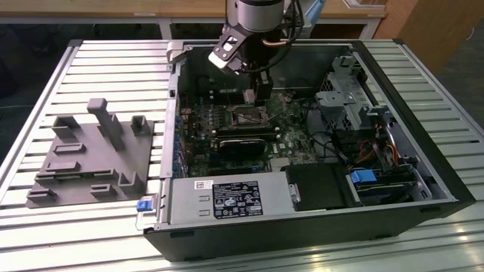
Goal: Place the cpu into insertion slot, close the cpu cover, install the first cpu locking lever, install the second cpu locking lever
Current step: 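Place the cpu into insertion slot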
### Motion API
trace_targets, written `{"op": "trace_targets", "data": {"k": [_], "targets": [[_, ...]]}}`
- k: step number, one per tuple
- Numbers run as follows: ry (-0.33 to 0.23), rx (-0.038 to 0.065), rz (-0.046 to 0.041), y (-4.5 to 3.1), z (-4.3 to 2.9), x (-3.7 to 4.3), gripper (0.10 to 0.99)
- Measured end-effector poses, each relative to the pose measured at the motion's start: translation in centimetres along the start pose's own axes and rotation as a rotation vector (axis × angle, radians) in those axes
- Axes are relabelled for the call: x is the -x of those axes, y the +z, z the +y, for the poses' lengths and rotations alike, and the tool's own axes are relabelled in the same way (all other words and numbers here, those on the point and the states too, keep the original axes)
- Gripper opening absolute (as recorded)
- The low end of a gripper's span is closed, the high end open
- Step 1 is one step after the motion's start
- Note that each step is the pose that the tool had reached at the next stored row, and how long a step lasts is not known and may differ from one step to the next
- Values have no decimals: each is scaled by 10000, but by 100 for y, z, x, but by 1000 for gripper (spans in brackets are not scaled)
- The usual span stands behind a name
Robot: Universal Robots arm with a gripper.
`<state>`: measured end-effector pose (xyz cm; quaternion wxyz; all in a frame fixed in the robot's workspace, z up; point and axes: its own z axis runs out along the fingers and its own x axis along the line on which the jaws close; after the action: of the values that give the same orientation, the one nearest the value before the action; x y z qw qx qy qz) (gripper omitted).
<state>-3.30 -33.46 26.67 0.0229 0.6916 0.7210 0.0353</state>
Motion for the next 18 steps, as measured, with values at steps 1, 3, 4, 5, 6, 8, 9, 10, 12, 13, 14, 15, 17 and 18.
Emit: {"op": "trace_targets", "data": {"k": [1,3,4,5,6,8,9,10,12,13,14,15,17,18], "targets": [[5,0,-1,11,-1,-2,541],[11,1,0,34,-3,-7,541],[11,1,0,45,-4,-8,541],[12,1,-1,56,-5,-9,541],[12,0,-2,67,-7,-9,541],[16,1,-1,94,-11,-13,541],[15,1,-1,109,-15,-16,541],[15,1,-1,124,-18,-18,541],[19,0,-2,153,-26,-28,541],[29,1,-4,167,-30,-35,541],[45,1,-5,182,-33,-41,541],[65,2,-7,199,-38,-45,541],[131,2,-17,236,-50,-52,541],[171,2,-21,252,-55,-55,541]]}}
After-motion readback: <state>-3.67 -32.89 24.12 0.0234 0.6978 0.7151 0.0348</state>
